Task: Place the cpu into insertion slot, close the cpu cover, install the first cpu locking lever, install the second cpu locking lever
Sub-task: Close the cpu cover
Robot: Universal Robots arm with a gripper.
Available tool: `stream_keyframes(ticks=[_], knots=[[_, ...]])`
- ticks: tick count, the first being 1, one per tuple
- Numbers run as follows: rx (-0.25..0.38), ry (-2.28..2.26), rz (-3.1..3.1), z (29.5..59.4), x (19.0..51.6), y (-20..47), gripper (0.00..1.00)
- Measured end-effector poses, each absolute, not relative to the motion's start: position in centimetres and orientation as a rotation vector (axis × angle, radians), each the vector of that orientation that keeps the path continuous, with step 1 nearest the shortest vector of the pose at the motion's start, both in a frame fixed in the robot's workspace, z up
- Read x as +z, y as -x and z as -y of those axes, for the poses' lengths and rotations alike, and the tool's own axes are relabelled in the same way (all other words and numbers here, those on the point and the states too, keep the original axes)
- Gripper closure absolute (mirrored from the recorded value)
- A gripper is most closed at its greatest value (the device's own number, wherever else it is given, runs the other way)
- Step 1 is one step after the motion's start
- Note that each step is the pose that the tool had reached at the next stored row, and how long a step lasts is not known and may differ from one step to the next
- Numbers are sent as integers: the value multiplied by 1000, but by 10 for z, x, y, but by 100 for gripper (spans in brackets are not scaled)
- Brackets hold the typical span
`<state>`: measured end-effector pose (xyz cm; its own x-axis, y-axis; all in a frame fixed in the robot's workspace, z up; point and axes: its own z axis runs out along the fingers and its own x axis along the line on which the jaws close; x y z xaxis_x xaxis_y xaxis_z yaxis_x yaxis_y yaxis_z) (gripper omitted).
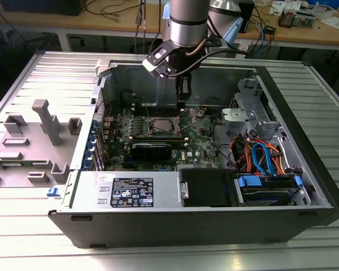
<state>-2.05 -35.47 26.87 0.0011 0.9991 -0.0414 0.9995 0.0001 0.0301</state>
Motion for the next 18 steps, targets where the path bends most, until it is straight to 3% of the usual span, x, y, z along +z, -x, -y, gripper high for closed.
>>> stream_keyframes(ticks=[18], knots=[[-35,-2176,-2175,349,269,16,89]])
